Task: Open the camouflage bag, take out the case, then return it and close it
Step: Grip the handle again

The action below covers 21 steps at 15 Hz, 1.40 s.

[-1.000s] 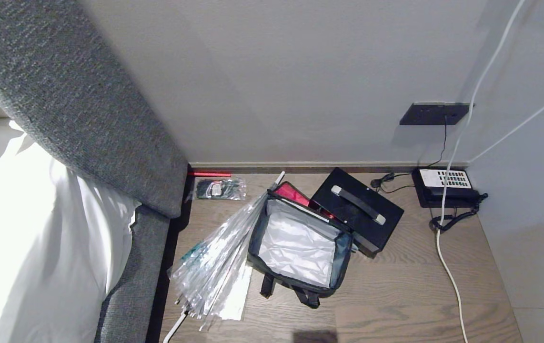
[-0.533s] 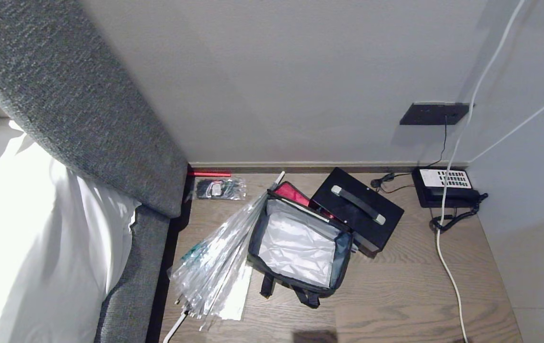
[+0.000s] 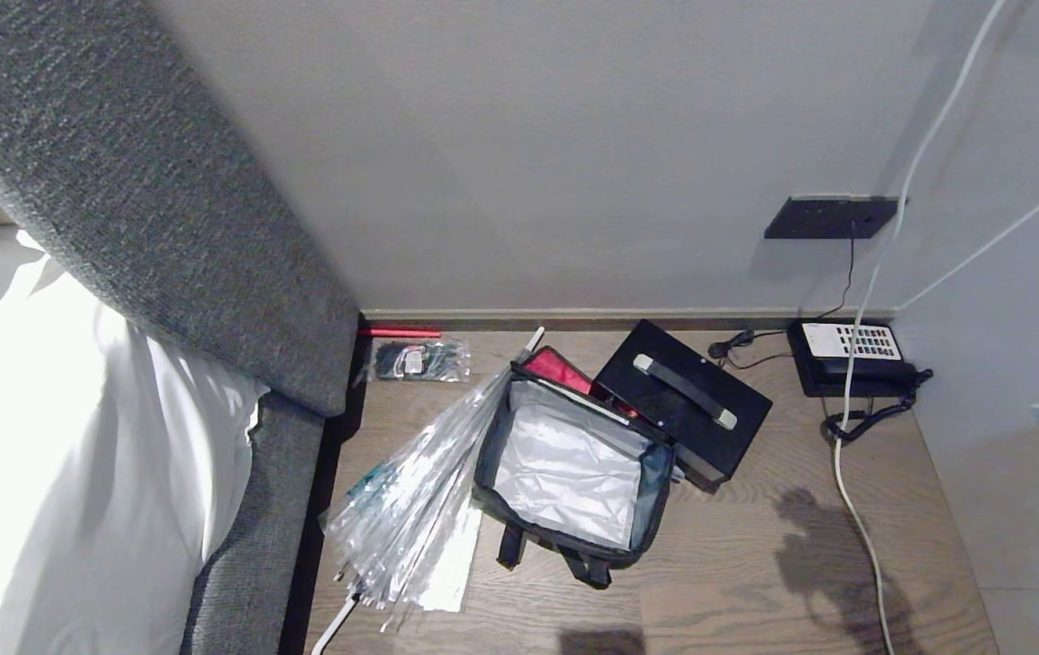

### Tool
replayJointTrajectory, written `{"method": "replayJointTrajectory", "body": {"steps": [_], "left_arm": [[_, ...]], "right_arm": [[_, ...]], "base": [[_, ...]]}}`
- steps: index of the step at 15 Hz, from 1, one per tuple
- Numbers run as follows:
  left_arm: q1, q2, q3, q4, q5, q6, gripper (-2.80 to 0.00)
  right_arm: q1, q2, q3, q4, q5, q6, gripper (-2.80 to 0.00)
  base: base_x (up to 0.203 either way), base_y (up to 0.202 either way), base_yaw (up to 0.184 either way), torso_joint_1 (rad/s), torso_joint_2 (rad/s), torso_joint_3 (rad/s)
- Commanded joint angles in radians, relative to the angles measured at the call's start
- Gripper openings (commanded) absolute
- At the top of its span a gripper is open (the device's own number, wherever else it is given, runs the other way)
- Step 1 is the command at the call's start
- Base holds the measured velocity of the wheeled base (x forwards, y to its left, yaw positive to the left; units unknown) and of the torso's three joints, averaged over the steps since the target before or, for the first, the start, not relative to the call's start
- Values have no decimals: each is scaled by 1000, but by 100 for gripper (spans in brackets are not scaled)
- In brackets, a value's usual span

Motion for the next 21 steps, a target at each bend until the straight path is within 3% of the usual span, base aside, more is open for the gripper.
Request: {"method": "replayJointTrajectory", "body": {"steps": [1,5,6,8,11,12,14,16,18,21], "left_arm": [[0,1,0,0,0,0,-280],[0,1,0,-1,0,0,-280],[0,1,0,0,0,0,-280],[0,1,0,0,0,0,-280],[0,1,0,0,-1,0,-280],[0,1,0,0,0,0,-280],[0,1,0,0,0,0,-280],[1,1,0,-1,0,0,-280],[0,1,0,0,0,0,-280],[0,1,0,0,0,0,-280]], "right_arm": [[20,187,80,-142,2,-6,-280],[102,422,314,-668,-29,8,-280],[125,498,334,-737,-48,28,0],[175,634,336,-817,-137,73,0],[213,792,276,-1056,-408,76,0],[244,838,245,-1156,-494,11,0],[316,915,229,-1314,-742,-172,0],[385,965,259,-1361,-974,-259,0],[441,1015,248,-1406,-1024,-296,0],[441,1034,226,-1492,-1033,-456,0]], "base": [[0,0,0,0,0,0],[0,0,0,0,0,0],[0,0,0,0,0,0],[0,0,0,0,0,0],[0,0,0,0,0,0],[0,0,0,0,0,0],[0,0,0,0,0,0],[0,0,0,0,0,0],[0,0,0,0,0,0],[0,0,0,0,0,0]]}}
